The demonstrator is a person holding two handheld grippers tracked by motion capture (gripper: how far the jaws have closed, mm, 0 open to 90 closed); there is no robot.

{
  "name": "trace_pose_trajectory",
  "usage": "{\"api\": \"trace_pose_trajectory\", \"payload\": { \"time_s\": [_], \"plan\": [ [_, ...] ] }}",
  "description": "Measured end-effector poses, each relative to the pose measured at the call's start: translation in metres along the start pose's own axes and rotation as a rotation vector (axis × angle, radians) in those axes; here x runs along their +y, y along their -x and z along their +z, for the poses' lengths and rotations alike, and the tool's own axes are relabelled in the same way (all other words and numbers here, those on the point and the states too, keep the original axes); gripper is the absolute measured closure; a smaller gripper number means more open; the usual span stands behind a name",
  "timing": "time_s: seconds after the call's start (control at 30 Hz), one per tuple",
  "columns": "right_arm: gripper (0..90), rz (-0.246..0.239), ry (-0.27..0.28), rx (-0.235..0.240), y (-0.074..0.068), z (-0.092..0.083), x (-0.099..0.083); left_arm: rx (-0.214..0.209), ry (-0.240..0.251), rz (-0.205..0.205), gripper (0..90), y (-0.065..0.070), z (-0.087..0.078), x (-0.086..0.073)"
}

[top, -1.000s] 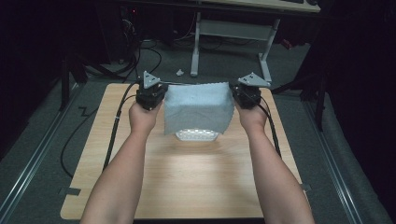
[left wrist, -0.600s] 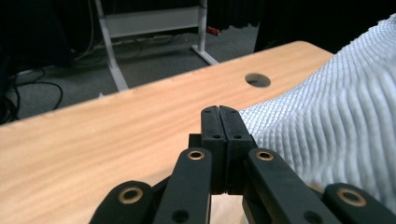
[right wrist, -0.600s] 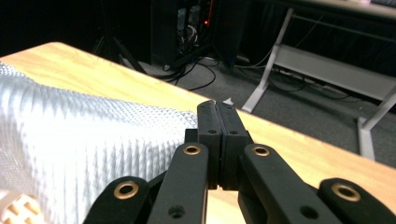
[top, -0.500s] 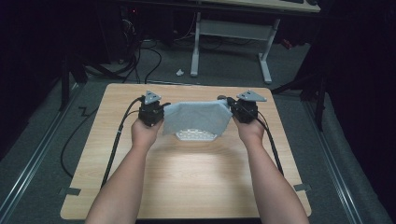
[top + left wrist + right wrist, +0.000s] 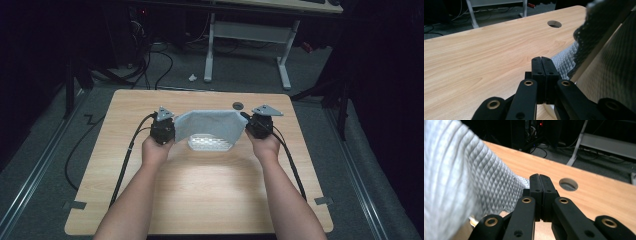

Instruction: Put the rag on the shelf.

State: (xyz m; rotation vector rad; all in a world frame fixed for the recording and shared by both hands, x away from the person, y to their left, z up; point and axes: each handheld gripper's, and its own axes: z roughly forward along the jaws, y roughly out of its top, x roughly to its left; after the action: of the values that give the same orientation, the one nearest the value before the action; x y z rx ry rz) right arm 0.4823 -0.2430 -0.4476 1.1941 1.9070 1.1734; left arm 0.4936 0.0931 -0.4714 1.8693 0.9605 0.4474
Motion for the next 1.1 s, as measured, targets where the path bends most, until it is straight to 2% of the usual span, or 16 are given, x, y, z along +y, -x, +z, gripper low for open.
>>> {"api": "trace_pose_trajectory", "payload": {
  "time_s": [0.17, 0.33, 0.53, 0.63, 0.7, 1.1],
  "plan": [
    [90.0, 0.012, -0.033, -0.004, 0.002, 0.004, -0.011, 0.004, -0.009, -0.008, 89.1, -0.001, 0.0, -0.006],
    [90.0, 0.008, -0.038, -0.004, 0.002, 0.006, -0.016, -0.004, -0.013, -0.012, 88.2, -0.001, -0.001, -0.01],
    [88.4, 0.021, -0.036, -0.006, 0.002, 0.006, -0.015, 0.0, -0.014, -0.011, 80.8, -0.001, -0.001, -0.01],
    [88.5, 0.017, -0.038, -0.004, 0.003, 0.005, -0.015, 0.013, -0.013, -0.005, 80.0, -0.001, -0.001, -0.01],
    [88.3, 0.011, -0.035, -0.004, 0.003, 0.005, -0.015, 0.013, -0.012, -0.016, 79.8, -0.003, -0.002, -0.009],
    [78.4, 0.018, -0.017, -0.022, 0.008, -0.001, -0.01, 0.085, 0.035, -0.04, 65.0, -0.013, -0.019, -0.002]
  ]
}}
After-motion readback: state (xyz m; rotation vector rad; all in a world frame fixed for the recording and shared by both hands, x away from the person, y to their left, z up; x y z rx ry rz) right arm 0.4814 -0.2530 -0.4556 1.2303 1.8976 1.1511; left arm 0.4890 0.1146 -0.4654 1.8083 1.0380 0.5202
